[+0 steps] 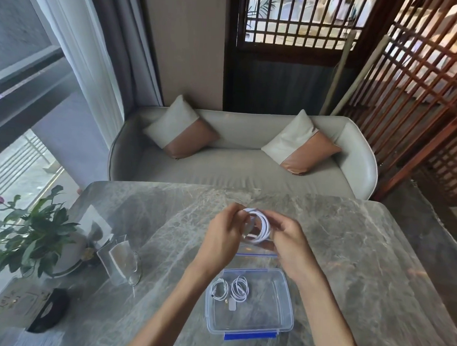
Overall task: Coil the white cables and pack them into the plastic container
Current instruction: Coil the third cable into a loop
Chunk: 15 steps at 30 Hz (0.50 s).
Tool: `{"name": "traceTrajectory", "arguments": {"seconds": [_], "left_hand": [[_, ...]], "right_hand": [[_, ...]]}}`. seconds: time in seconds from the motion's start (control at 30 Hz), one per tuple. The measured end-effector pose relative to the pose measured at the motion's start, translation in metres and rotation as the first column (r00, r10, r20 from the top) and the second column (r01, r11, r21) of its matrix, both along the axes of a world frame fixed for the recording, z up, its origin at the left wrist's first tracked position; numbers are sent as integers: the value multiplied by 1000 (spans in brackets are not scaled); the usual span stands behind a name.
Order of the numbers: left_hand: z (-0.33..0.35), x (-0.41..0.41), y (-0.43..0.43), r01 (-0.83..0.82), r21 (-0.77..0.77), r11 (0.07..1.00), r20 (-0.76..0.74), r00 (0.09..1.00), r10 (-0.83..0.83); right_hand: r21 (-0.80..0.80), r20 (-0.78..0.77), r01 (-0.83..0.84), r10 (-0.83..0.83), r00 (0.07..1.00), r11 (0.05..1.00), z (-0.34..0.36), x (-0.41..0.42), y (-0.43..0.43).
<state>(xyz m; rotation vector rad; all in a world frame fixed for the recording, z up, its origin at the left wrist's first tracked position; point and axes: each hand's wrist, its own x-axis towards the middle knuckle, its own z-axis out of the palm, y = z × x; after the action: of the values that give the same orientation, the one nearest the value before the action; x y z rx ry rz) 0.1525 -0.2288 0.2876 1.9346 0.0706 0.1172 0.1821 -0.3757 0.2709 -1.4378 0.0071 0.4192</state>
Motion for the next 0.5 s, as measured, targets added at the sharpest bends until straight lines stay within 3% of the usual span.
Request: {"name": "traceTrajectory", "arguments": {"seconds": [0.13,0.2,0.3,0.37,0.43,0.5], "left_hand": [[-2,-3,-2,-31,211,977,65,998,18],[-5,-5,-4,-36,296,954,91,996,9],[-6,-6,-4,-65,342,938,114,993,27],[-6,-4,-3,-98,356,929,135,989,53],[-7,-2,-3,-124,413,902,148,987,67],[-8,-3,-8,-119,460,880,148,987,56]], "right_hand": [[286,-312,47,46,949,957,-7,-4,-1],[372,-382,73,81,921,925,-10,-6,0],[508,-394,100,128,910,856,-12,-10,-2],[638,-397,149,157,904,756,-13,-13,-8],[714,-321,113,180,930,691,-13,-17,-9],[656,-195,28,134,972,754,-13,-21,-3]]}}
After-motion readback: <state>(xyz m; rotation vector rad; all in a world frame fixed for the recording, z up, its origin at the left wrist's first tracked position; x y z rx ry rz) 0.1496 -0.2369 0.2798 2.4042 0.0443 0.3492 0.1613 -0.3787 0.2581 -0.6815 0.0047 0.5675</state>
